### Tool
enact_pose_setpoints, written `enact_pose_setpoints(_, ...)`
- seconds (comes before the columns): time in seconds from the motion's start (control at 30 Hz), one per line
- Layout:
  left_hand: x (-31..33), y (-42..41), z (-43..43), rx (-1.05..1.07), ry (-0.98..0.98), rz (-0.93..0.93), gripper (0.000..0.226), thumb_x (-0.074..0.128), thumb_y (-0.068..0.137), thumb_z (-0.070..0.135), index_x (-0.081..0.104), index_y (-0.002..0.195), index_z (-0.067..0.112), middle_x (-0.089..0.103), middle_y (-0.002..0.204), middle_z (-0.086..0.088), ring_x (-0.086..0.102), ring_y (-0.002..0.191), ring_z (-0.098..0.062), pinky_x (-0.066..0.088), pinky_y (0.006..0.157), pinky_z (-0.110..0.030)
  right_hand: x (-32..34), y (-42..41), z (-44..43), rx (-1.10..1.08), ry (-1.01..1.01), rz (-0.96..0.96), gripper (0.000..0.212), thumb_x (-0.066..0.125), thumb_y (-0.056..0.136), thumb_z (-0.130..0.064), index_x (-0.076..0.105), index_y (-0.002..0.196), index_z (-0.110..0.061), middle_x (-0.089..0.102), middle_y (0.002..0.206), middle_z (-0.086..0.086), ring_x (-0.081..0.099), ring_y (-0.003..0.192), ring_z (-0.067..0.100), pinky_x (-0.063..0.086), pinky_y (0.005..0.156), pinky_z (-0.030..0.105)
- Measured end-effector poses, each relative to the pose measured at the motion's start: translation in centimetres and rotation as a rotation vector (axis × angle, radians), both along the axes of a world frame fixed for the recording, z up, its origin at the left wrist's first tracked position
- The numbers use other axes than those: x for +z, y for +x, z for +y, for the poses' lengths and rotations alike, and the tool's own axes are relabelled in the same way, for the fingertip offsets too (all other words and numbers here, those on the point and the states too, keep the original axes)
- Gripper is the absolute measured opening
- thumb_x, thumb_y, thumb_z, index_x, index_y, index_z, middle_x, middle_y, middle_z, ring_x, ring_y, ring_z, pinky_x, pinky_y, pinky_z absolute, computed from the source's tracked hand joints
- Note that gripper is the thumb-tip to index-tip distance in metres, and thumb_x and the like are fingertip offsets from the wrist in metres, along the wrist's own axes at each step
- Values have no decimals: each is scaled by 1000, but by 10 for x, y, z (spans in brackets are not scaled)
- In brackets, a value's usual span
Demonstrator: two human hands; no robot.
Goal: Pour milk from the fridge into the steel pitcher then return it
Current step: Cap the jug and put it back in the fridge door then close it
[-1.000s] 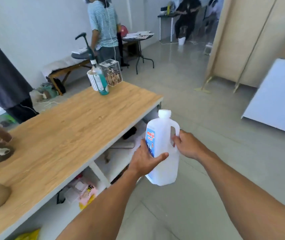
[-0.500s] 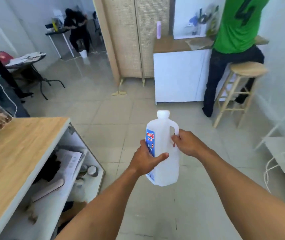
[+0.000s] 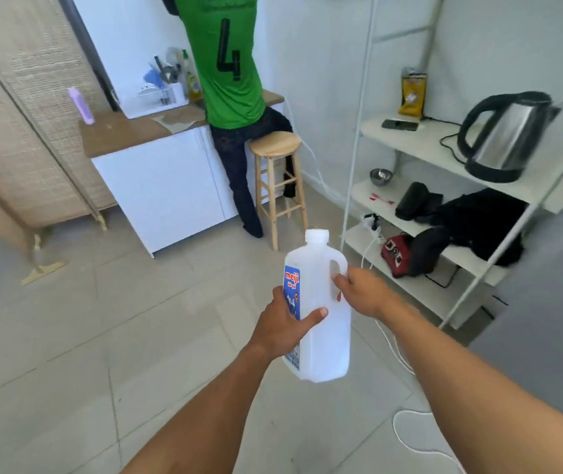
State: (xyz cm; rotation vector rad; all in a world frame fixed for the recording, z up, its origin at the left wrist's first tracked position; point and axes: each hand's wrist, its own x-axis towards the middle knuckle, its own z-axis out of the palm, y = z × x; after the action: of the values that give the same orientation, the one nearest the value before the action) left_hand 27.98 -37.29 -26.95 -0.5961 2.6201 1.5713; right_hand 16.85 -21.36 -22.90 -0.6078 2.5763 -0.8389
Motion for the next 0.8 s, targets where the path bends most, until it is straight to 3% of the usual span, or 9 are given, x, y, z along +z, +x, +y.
enact_pose_setpoints(0.1,1,-31,10,-106,14,-10,73,75,69,68,38,120,31,62,110,20,64,98,-6,54,85,-30,4,-15,20,-124,46,26,34,35,102,-35,58,84,-17,62,79,-3,61,83,23,48,77,34)
enact_pose_setpoints(0.23,12,-66,21,-249,90,9,72,74,73,66,35,124,33,62,116,18,63,102,-5,52,80,-25,21,-28,40,-246,61,39,45,33,102,-39,60,76,-15,58,73,-3,59,74,21,47,69,35)
enact_pose_setpoints(0.33,19,-90,29,-374,123,30,79,70,70,72,30,128,35,60,122,17,63,106,-8,53,87,-29,33,-29,54,-352,72,65,49,30,102,-39,58,69,-16,60,71,-3,59,70,17,45,66,32)
enact_pose_setpoints(0.47,23,-118,47,-505,160,48,79,69,66,75,31,126,40,61,123,17,63,108,-8,54,94,-37,41,-28,76,-518,88,66,56,28,102,-45,62,73,-12,66,78,2,63,75,20,52,79,39)
enact_pose_setpoints(0.63,23,-138,76,-637,214,47,93,68,57,86,31,131,43,60,121,23,63,110,-9,52,98,-44,47,-17,102,-669,69,55,54,28,101,-45,61,76,-11,65,77,0,64,76,20,53,79,38)
enact_pose_setpoints(0.8,35,-145,113,-741,196,74,86,69,58,77,35,126,38,62,114,20,64,103,-7,54,92,-39,54,2,135,-822,45,50,50,29,100,-47,60,82,-12,67,80,0,64,76,19,54,77,37)
